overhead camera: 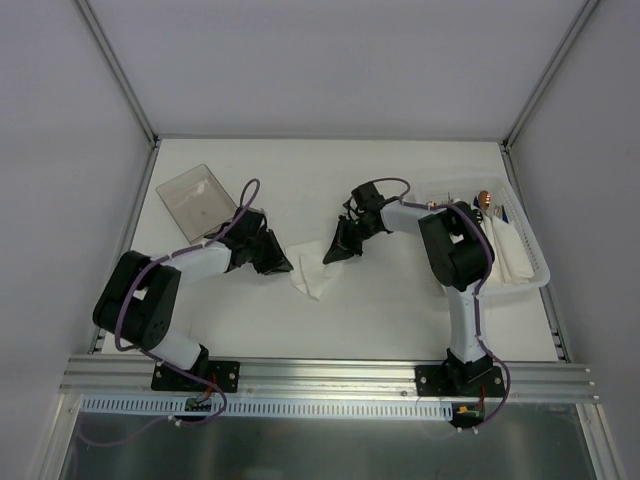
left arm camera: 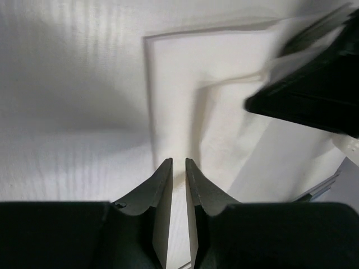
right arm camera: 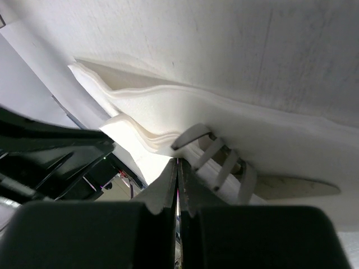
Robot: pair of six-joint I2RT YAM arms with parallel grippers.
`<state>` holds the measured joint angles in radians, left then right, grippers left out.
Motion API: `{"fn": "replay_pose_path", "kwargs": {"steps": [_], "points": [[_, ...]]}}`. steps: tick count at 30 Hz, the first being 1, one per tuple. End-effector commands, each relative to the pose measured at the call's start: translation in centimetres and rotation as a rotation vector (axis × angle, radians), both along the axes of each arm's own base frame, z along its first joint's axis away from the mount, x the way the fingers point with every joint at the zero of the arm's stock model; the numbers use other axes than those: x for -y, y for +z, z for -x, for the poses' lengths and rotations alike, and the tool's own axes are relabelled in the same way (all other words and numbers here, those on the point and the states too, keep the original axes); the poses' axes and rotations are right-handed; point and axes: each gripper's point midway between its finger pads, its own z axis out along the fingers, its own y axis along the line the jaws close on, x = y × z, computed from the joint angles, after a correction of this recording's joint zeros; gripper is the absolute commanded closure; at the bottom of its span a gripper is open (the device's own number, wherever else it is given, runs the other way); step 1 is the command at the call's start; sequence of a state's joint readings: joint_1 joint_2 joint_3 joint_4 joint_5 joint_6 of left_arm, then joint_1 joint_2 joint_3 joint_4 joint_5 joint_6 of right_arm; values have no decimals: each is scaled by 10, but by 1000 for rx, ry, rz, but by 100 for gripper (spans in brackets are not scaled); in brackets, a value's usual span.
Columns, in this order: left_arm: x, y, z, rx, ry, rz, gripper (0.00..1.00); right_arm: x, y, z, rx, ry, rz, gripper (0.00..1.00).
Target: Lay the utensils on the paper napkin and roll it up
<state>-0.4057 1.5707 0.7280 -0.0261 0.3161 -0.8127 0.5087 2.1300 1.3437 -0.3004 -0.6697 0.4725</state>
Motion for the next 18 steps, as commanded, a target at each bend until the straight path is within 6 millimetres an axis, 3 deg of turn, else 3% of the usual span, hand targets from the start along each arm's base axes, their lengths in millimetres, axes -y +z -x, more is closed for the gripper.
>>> {"fn": "replay_pose_path", "kwargs": {"steps": [1, 6, 9, 18], "points": [[6, 53, -10, 217, -49, 1, 84, 25, -28, 8, -27, 7, 152, 100], [28, 78, -10, 269, -95, 45, 81, 19, -29, 4, -26, -5, 151, 100], [41, 69, -6, 225, -106, 48, 81, 18, -31, 4, -39, -21, 154, 100], [62, 12, 4, 60, -112, -12, 82, 11, -34, 4, -52, -45, 142, 100]]}}
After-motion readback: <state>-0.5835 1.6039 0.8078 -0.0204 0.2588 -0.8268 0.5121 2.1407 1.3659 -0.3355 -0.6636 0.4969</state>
